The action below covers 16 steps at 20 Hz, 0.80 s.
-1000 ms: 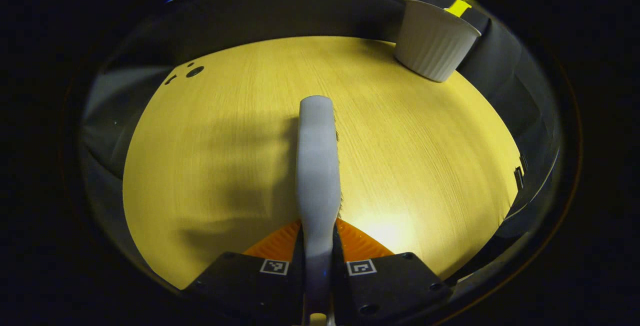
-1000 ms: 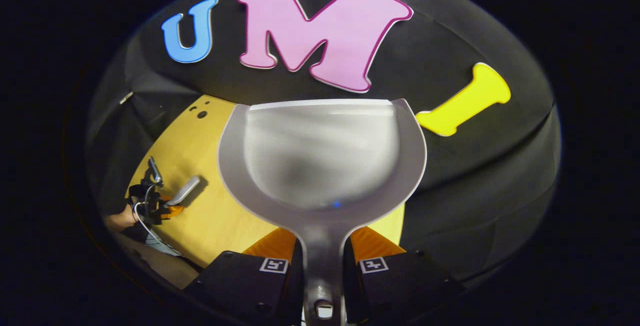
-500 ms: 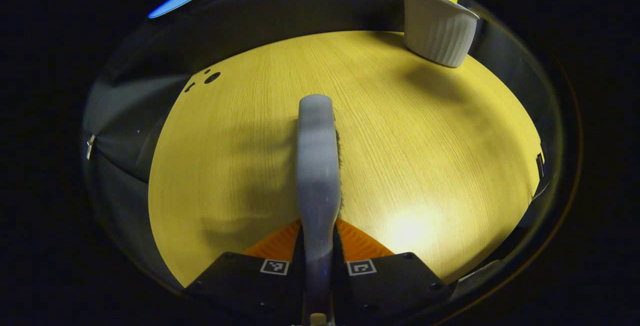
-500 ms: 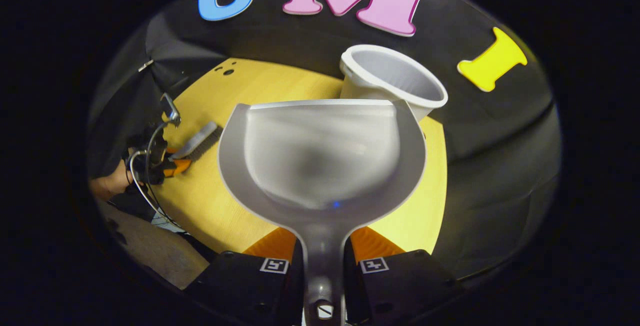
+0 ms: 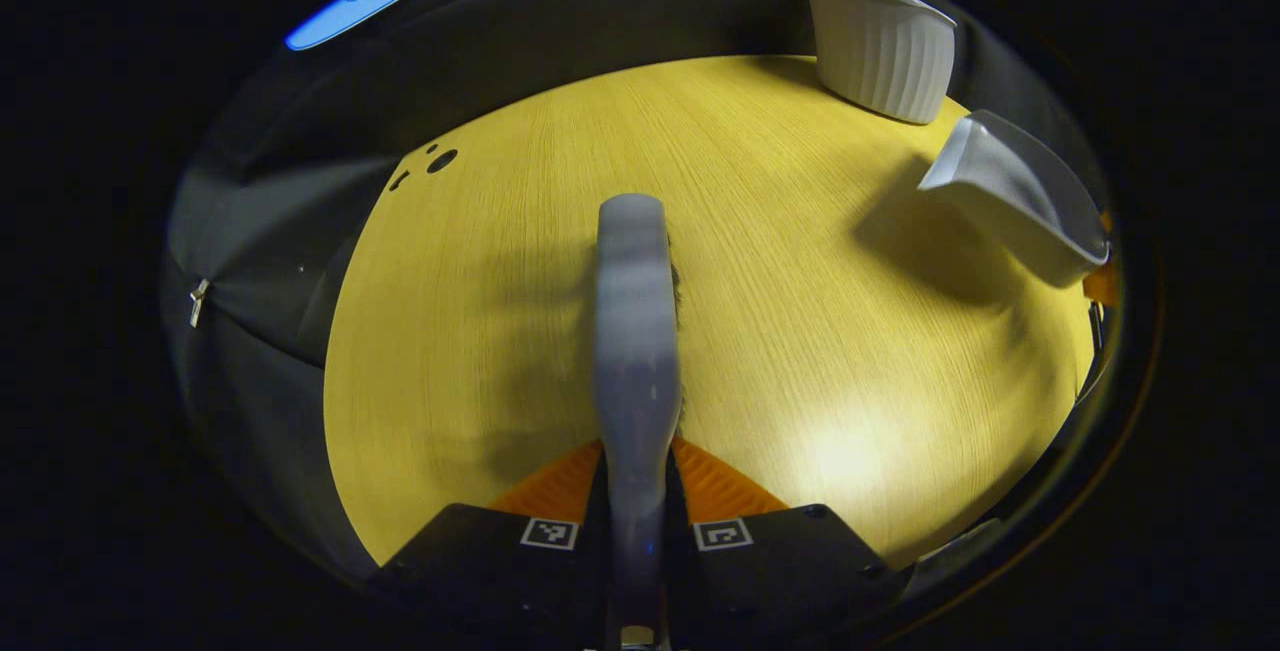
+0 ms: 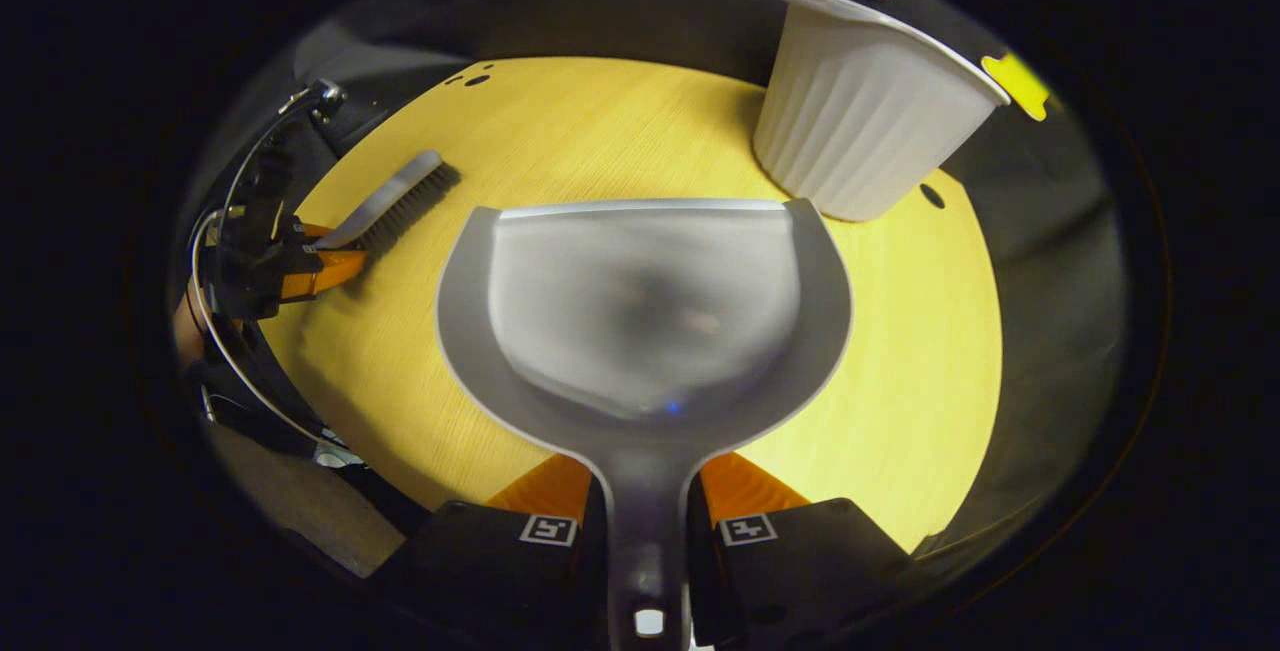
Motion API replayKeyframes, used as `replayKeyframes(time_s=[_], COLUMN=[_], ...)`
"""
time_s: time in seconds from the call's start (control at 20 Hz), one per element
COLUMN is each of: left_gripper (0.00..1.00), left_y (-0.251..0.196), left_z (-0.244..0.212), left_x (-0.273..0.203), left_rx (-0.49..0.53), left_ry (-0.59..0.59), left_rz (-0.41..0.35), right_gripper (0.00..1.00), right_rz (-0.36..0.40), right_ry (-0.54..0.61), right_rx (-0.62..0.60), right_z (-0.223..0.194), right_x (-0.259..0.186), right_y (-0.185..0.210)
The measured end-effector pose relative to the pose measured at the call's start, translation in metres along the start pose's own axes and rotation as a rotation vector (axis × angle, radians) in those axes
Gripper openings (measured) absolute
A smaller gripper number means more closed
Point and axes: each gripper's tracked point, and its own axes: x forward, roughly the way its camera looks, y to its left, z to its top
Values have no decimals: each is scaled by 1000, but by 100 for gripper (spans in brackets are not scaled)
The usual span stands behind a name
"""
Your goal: Pick up the small broom and dustpan from the desktop, sweep the trash into the dustpan with the broom, and then empty the trash into the garbage bin.
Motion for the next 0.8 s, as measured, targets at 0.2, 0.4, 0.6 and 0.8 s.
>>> replayKeyframes(time_s=[0.2,0.4,0.6,0.8], left_gripper=[28,28,29,30], left_y=[0,-1,-2,-2], left_z=[-1,-1,-2,-4], left_x=[0,1,3,3], left_rx=[1,-4,-10,-17], left_ry=[0,1,3,15], left_rz=[8,9,0,2], right_gripper=[37,37,37,38], right_rz=[5,-7,-7,-10], right_ry=[18,34,39,47], right_rx=[40,73,82,71], right_z=[-10,-18,-25,-28], right_x=[24,36,40,42], right_y=[7,6,7,7])
